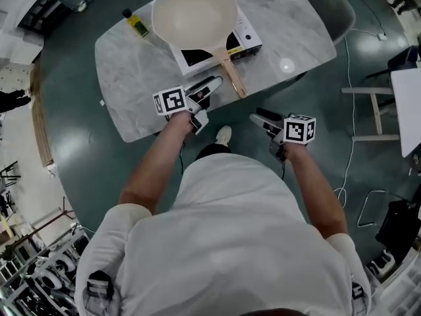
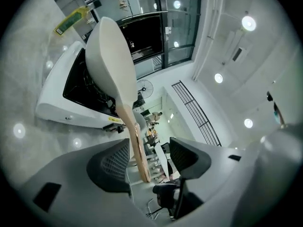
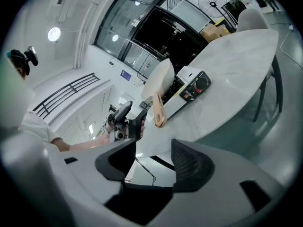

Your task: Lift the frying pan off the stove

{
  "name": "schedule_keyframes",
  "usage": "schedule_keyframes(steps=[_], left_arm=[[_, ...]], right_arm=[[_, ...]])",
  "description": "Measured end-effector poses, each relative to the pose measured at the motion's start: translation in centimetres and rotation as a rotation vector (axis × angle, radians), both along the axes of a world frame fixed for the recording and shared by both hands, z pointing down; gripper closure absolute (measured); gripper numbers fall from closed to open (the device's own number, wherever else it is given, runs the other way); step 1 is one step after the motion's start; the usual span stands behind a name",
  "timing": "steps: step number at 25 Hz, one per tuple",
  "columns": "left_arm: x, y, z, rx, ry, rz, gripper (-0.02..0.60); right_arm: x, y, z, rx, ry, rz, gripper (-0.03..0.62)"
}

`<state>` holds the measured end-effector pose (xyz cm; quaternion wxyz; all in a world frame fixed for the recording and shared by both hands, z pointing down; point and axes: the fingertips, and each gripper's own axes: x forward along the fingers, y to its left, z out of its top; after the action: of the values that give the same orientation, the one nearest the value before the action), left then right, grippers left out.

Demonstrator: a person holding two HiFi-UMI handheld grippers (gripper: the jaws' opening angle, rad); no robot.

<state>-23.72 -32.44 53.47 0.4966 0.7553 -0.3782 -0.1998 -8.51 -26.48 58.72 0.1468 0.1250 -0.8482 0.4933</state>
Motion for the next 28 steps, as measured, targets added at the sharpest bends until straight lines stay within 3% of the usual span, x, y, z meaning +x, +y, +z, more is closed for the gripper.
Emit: schedule_keyframes(steps=[4,11,18,23,28], left_arm=[[-1.4,-4.7,2.2,-0.060,0.094,-0.006,0.316],[-2.3,-9.9,3.6,-0.095,0.180,-0.023,0.311],[-2.4,-13.5,3.7,-0.111,0.296,-0.039,0.313],[-2.5,-14.6,3.9,-0.105,0.284,-0.062,0.417],[-2.2,-14.4,3.0,-0.060,0.213,-0.042,0.433]], right_arm=[[-2.3,-3.3,1.3,-0.043,-0.011,0.030,0.338],[-5.0,-4.7,1.0,-0.141,-0.099,0.048,0.336],[-7.4,-5.6,-0.1,-0.201,-0.220,0.101,0.445],[-7.1,-6.0,0.3,-0.235,-0.224,0.178,0.476],[-7.1,-5.7,-0.8,-0.234,-0.266,0.191,0.474]])
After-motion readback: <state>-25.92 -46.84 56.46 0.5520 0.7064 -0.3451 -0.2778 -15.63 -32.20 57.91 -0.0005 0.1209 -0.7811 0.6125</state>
